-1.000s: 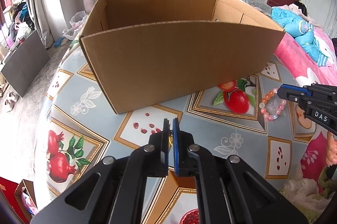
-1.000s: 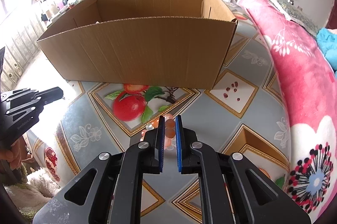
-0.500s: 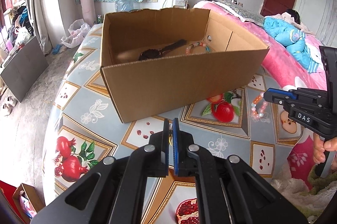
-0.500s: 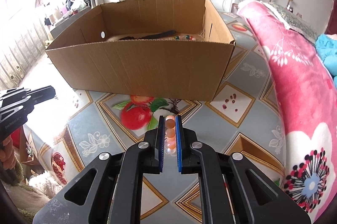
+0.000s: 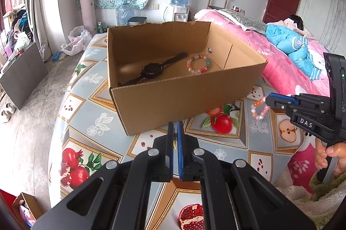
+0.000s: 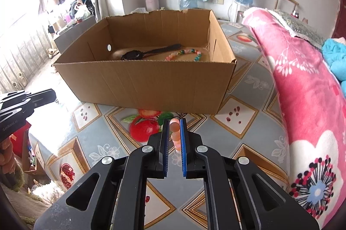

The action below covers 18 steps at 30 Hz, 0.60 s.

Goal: Organize jewelry
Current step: 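Lift the bracelet and gold charm and carry both into the box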

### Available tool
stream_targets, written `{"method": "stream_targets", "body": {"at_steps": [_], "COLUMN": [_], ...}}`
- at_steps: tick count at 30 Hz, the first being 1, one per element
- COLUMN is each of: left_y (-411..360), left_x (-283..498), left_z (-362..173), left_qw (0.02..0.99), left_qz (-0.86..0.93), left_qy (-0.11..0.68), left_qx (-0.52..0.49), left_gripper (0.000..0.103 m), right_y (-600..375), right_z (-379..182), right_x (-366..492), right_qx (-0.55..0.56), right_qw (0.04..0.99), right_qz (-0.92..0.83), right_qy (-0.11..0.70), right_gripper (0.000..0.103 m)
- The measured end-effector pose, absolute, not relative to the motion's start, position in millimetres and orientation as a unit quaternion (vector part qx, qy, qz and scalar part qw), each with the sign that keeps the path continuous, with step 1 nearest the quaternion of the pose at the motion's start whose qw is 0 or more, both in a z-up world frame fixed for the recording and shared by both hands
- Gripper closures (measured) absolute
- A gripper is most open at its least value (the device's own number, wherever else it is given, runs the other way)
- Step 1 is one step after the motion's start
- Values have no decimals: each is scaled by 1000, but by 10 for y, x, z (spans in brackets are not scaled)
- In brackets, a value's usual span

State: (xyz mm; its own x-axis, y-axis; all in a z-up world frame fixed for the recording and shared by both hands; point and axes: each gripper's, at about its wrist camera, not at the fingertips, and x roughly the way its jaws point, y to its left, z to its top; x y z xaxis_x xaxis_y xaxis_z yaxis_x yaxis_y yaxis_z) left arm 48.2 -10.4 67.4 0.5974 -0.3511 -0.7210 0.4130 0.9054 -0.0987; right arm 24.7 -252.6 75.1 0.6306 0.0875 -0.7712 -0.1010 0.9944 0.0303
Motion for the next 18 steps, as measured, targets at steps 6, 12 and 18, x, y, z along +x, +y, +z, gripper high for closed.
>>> {"method": "stream_targets", "body": {"at_steps": [6,12,18], "left_y": [-161,-206,-206], "left_x": [424,408,507], "left_z": [831,1018,1208], "left_qw": [900,908,917], "left_qz": [-227,-243,-251], "left_qy": [369,338,308], "left_qx": [43,44,41], "left_gripper": [100,100,100], "right_y": [-2508,-2444,-2413], "right_z": [927,1141,1415], "right_x": [181,115,138], "right_qx": [-8,-24,-37], "right_qw": [912,922,933], "right_qz": [63,71,86], "right_qy": [405,379,349], "right_gripper": [95,95,96]}}
